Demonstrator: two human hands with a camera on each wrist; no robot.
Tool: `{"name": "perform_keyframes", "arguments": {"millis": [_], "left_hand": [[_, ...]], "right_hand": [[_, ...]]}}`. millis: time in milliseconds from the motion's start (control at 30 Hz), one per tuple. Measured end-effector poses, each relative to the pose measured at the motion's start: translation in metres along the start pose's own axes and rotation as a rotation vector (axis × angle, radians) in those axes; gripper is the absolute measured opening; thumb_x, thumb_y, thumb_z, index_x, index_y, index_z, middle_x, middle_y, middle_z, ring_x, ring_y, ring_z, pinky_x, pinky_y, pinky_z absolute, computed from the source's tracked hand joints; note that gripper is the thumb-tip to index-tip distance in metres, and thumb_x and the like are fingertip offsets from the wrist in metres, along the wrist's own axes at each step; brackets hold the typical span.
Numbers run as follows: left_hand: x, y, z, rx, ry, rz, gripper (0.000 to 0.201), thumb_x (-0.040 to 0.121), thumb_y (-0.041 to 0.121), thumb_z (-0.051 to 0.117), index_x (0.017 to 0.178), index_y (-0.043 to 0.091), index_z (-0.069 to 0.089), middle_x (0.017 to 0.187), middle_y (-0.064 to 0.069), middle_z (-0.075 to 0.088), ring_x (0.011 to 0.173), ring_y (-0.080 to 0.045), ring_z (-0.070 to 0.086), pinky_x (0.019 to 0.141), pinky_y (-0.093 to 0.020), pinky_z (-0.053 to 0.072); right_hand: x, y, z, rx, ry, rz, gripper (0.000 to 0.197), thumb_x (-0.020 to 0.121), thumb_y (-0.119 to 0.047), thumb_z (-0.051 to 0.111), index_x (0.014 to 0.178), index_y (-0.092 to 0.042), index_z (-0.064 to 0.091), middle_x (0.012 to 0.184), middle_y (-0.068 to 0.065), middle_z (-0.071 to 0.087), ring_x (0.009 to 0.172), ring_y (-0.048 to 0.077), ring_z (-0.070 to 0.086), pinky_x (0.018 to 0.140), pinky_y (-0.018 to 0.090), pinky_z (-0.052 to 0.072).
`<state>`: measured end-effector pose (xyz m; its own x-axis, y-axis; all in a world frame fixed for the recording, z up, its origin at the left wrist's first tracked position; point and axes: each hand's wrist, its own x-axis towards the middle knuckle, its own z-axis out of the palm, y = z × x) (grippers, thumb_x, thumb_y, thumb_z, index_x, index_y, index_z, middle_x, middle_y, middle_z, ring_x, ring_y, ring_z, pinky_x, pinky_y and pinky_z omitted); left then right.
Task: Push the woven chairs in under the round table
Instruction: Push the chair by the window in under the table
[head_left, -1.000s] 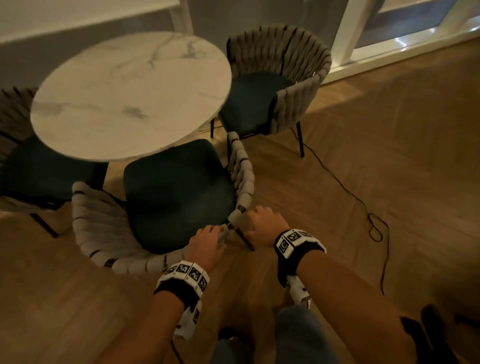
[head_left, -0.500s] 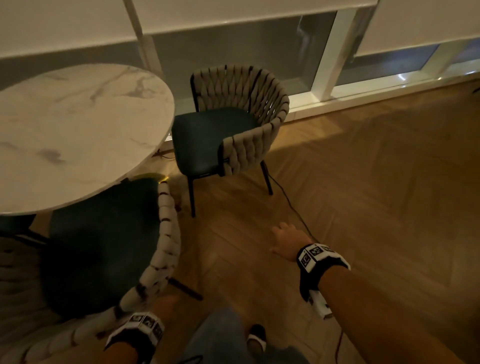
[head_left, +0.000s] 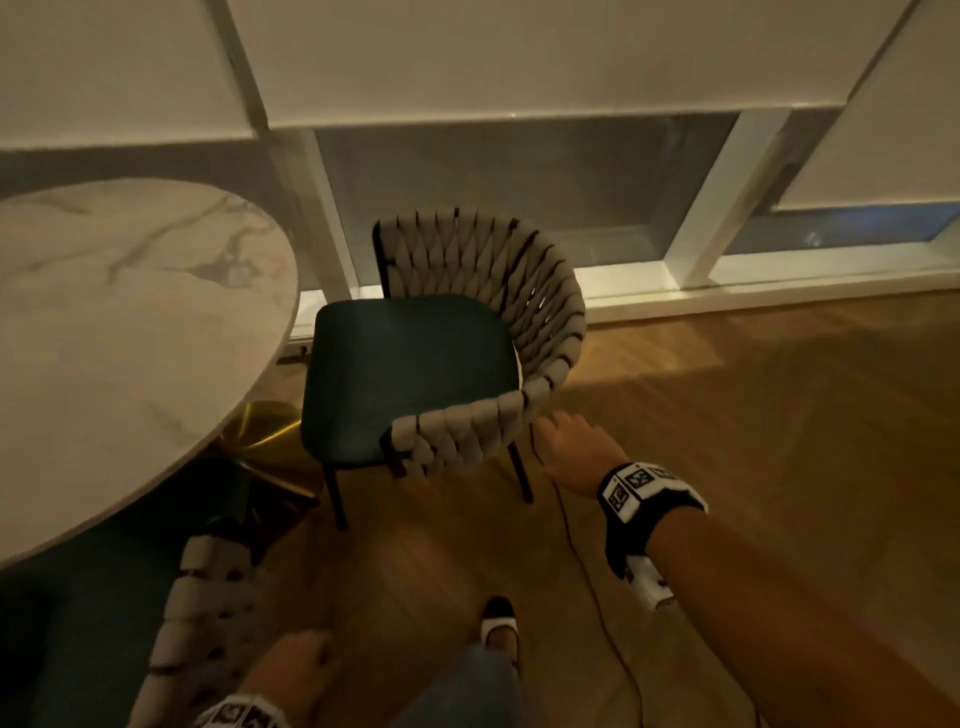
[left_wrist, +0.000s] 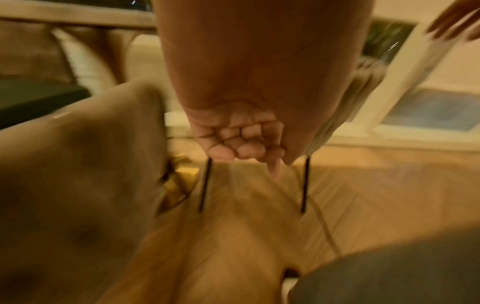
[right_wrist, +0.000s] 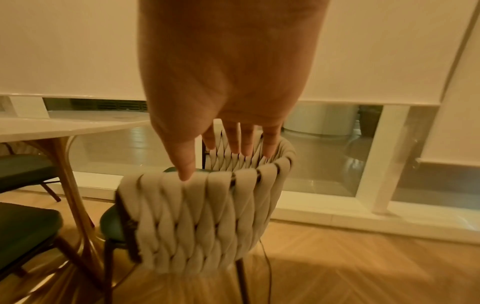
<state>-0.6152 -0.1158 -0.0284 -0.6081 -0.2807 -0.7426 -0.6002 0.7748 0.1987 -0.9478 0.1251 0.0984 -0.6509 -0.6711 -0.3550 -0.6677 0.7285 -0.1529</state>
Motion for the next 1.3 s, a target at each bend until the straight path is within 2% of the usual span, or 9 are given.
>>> {"name": "perform_keyframes", "arguments": {"millis": [167,267,367,600,800,900,1000,1133,1300], "left_hand": [[0.028,0.151,-0.122,-0.083,0.25,0.134,0.017,0.095,0.03,0.045,0.106,0.03,0.058,0.11,0.005,0.062,0.096,-0.01,0.057,0.088,-0.027,0.046],[0.057,0.221,-0.168,-0.12,0.378,0.227,0.018,0.095,0.031,0.046,0.108,0.026,0.057,0.105,0.004,0.06,0.091,-0.011,0.055,0.087,-0.028,0.048],[0.088,0.279,-0.198,-0.086,0.467,0.26,0.032,0.092,0.036,0.049,0.122,0.025,0.048,0.12,0.0,0.055,0.105,-0.018,0.052,0.09,-0.033,0.044],[0.191,0.374,-0.237,-0.207,0.325,-0.003,0.089,0.078,0.062,0.06,0.145,0.018,0.021,0.146,-0.009,0.034,0.132,-0.03,0.033,0.107,-0.047,0.032],[0.252,0.45,-0.225,-0.339,0.201,-0.324,0.119,0.062,0.073,0.065,0.15,0.021,0.003,0.157,-0.009,0.015,0.143,-0.035,0.013,0.116,-0.058,0.013],[0.283,0.479,-0.221,-0.461,0.234,-0.468,0.112,0.065,0.07,0.064,0.148,0.023,0.006,0.157,-0.008,0.015,0.143,-0.036,0.013,0.117,-0.055,0.011],[0.304,0.495,-0.223,-0.505,0.29,-0.547,0.087,0.069,0.068,0.058,0.14,0.028,0.025,0.147,-0.005,0.037,0.132,-0.033,0.034,0.111,-0.053,0.027],[0.307,0.495,-0.224,-0.559,0.32,-0.492,0.048,0.081,0.053,0.056,0.123,0.036,0.043,0.121,0.002,0.061,0.103,-0.022,0.06,0.086,-0.039,0.051],[0.305,0.477,-0.228,-0.587,0.345,-0.486,0.046,0.081,0.054,0.057,0.121,0.034,0.048,0.112,0.001,0.064,0.096,-0.022,0.062,0.081,-0.036,0.051]], "right_hand": [[0.086,0.062,-0.071,-0.091,0.038,-0.063,0.04,0.094,-0.026,0.05,0.131,-0.014,0.041,0.134,0.015,0.046,0.119,0.035,0.048,0.094,0.049,0.047],[0.143,0.086,-0.1,-0.235,0.016,-0.164,0.048,0.092,-0.027,0.055,0.135,-0.012,0.039,0.135,0.016,0.047,0.119,0.035,0.049,0.093,0.045,0.045],[0.2,0.114,-0.114,-0.36,-0.019,-0.286,0.053,0.09,-0.028,0.059,0.137,-0.013,0.039,0.137,0.015,0.048,0.122,0.034,0.047,0.101,0.044,0.044],[0.335,0.183,-0.139,-0.715,-0.212,-0.592,0.059,0.091,-0.026,0.059,0.143,-0.014,0.033,0.149,0.016,0.034,0.137,0.033,0.033,0.11,0.046,0.032],[0.397,0.231,-0.124,-0.708,-0.342,-0.859,0.055,0.099,-0.026,0.044,0.15,-0.016,0.026,0.16,0.013,0.016,0.147,0.034,0.012,0.119,0.056,0.008],[0.407,0.225,-0.101,-0.694,-0.308,-1.006,0.045,0.098,-0.032,0.045,0.139,-0.014,0.043,0.151,0.013,0.037,0.14,0.034,0.029,0.118,0.052,0.012],[0.409,0.223,-0.073,-0.676,-0.348,-1.032,0.038,0.097,-0.033,0.05,0.127,-0.013,0.056,0.14,0.014,0.051,0.133,0.033,0.042,0.115,0.047,0.025],[0.419,0.234,-0.066,-0.797,-0.432,-1.154,0.023,0.08,-0.044,0.062,0.091,-0.025,0.069,0.092,0.002,0.069,0.084,0.027,0.064,0.084,0.044,0.052],[0.445,0.216,-0.088,-0.658,-0.427,-1.359,0.037,0.088,-0.048,0.046,0.102,-0.02,0.066,0.097,0.002,0.071,0.084,0.021,0.066,0.078,0.023,0.043]]}}
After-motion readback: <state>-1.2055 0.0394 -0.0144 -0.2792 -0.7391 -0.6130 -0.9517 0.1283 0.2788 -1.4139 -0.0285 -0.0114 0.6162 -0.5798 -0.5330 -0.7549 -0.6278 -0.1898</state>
